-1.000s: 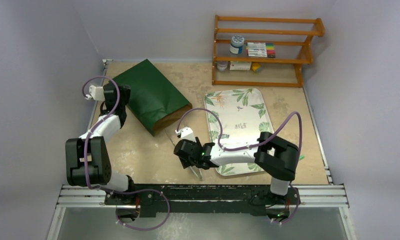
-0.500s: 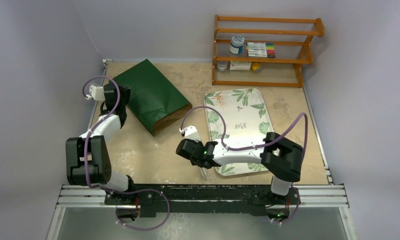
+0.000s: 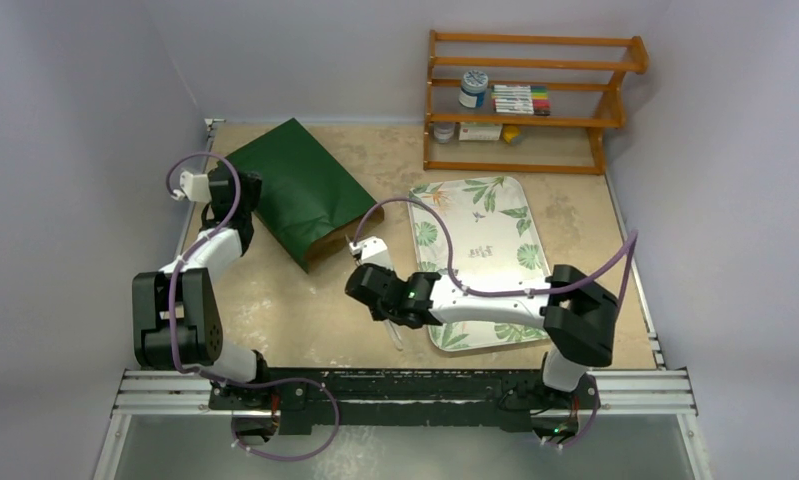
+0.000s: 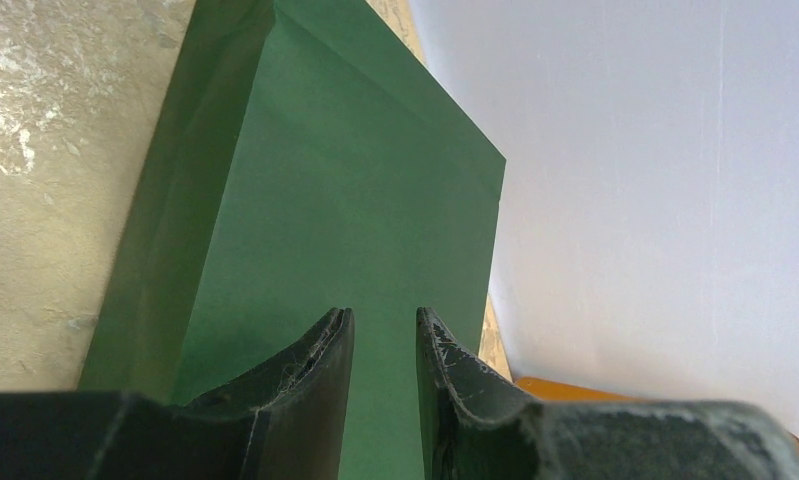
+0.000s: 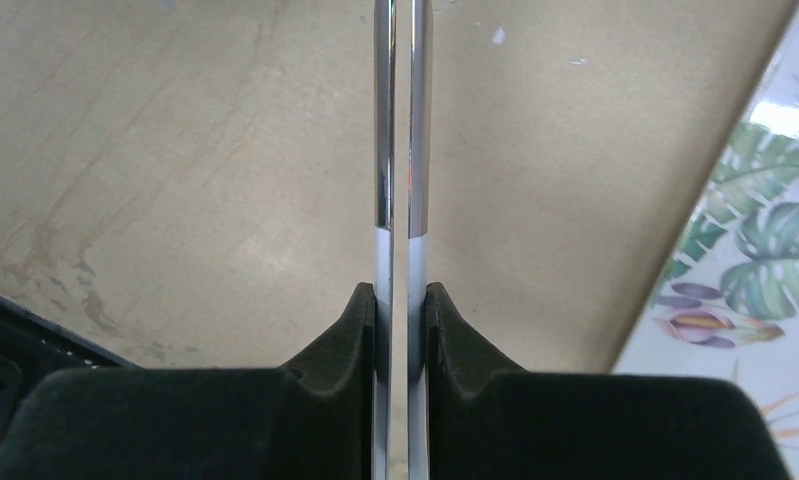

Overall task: Take the fake bread out of the paper bag
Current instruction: Take out the fake bread from the paper bag.

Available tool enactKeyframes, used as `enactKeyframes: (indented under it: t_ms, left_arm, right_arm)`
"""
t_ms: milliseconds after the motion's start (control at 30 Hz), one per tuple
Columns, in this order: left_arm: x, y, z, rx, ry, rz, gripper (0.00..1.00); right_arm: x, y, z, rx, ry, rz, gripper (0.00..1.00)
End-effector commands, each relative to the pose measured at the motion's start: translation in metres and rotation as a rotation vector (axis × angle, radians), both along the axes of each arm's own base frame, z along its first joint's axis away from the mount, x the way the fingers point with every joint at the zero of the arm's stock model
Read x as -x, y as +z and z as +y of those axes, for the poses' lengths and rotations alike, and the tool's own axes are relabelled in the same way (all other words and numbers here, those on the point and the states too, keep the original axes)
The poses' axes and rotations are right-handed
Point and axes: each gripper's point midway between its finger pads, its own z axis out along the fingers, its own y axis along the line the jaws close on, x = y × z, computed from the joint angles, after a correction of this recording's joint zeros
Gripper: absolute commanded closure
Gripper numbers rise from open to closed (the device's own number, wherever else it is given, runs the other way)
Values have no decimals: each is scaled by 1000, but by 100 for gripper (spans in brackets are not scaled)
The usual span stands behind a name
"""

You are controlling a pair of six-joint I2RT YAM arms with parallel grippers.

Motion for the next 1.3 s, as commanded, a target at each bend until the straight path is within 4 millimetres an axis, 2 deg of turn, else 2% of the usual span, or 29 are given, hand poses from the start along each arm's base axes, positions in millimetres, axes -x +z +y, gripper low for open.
enactKeyframes:
  t_ms: [0, 133, 333, 500, 700, 800, 1267]
  left_arm:
    - [-12, 27, 7, -5, 21, -73, 71]
    - [-13, 30, 8, -20, 15, -68, 71]
    - [-15, 32, 8, -28, 11, -81, 71]
    - [-15, 34, 9, -31, 17, -90, 71]
    - [-20, 39, 11, -45, 21, -102, 71]
    - [-22, 41, 11, -50, 18, -105, 71]
    - [-26, 34, 12, -64, 14, -87, 71]
  right_arm:
    - [-13, 12, 20, -42, 17, -5, 84]
    - [-29, 13, 26, -72, 11, 0, 81]
    - [-63, 6, 29, -90, -5, -16, 76]
    - [-94, -7, 34, -82, 0, -10, 70]
    - [-127, -17, 42, -93, -4, -14, 56]
    - [-143, -17, 45, -101, -10, -26, 52]
    - [-198, -23, 53, -87, -44, -54, 51]
